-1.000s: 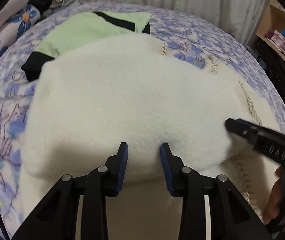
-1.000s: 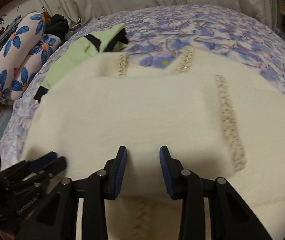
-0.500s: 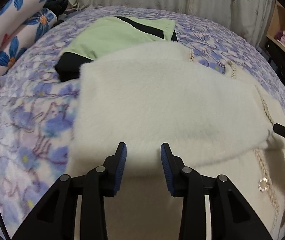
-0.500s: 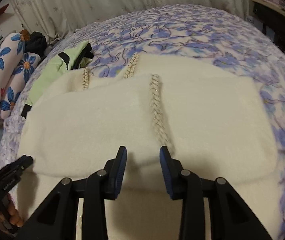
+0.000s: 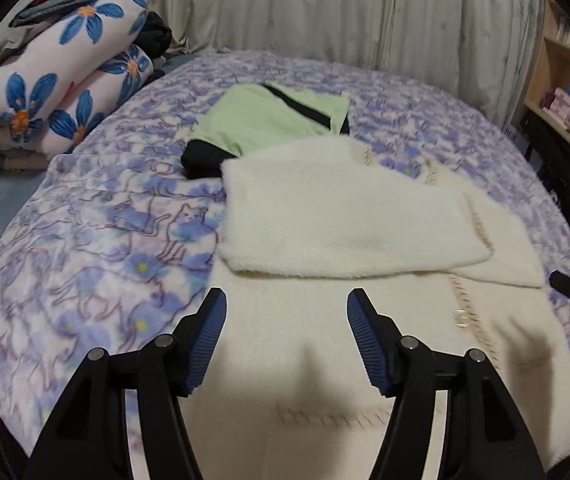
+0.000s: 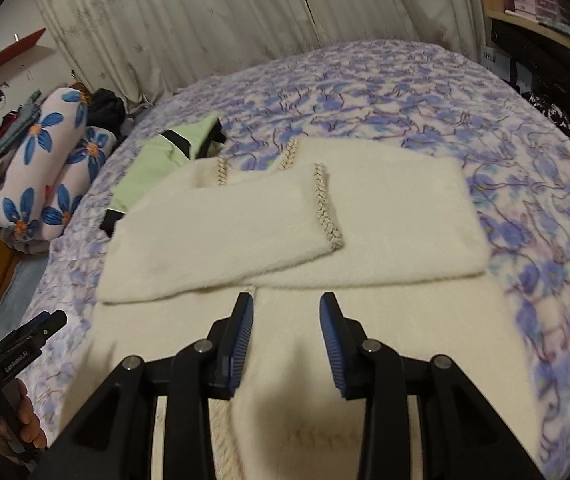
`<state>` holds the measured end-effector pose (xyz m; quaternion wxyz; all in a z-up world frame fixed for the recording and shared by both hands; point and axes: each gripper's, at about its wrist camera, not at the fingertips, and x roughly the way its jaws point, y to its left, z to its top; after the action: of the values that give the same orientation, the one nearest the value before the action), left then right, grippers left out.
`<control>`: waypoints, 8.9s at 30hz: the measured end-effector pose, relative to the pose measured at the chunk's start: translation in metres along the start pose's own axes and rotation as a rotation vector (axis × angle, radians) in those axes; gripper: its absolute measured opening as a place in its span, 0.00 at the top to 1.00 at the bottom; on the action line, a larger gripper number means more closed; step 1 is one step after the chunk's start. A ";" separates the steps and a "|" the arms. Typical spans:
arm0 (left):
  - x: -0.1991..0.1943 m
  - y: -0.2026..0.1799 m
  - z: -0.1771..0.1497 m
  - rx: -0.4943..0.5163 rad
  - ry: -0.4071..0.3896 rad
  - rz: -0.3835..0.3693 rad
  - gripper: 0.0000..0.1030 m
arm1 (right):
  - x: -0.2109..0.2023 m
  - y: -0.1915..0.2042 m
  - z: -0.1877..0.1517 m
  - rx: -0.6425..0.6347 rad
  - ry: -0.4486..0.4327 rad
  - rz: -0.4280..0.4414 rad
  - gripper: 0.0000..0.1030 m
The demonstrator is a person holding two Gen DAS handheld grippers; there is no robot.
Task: Fold large clothes
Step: 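Open both tools and lift them off the folded cardigan, then move both tools to the cardigan hem and grasp it, then lift the hem with both tools and fold it toward the collar, then lay the folded hem onto the braided collar edge with both tools, then open both tools and release the halved cardigan, then grasp one end of the folded cardigan with the left tool and lift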
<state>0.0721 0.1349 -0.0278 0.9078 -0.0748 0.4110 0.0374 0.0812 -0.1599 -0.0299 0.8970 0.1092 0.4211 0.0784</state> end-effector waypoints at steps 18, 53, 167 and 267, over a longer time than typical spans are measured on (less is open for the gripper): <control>-0.116 0.024 -0.059 -0.008 -0.031 0.004 0.25 | -0.112 0.018 -0.065 -0.046 -0.095 0.076 0.56; -0.043 0.086 -0.172 0.008 0.268 -0.293 0.23 | -0.110 -0.172 -0.172 0.078 0.088 -0.186 0.46; 0.203 0.027 0.112 0.216 0.049 0.009 0.96 | 0.111 -0.150 0.084 0.037 -0.023 -0.217 0.93; -0.024 0.019 -0.070 -0.071 0.160 0.047 0.28 | -0.028 0.009 -0.098 0.075 0.056 -0.096 0.67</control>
<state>0.0017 0.1415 -0.0576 0.8676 -0.1002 0.4824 0.0671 -0.0125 -0.1450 -0.0678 0.8830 0.1200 0.4533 0.0224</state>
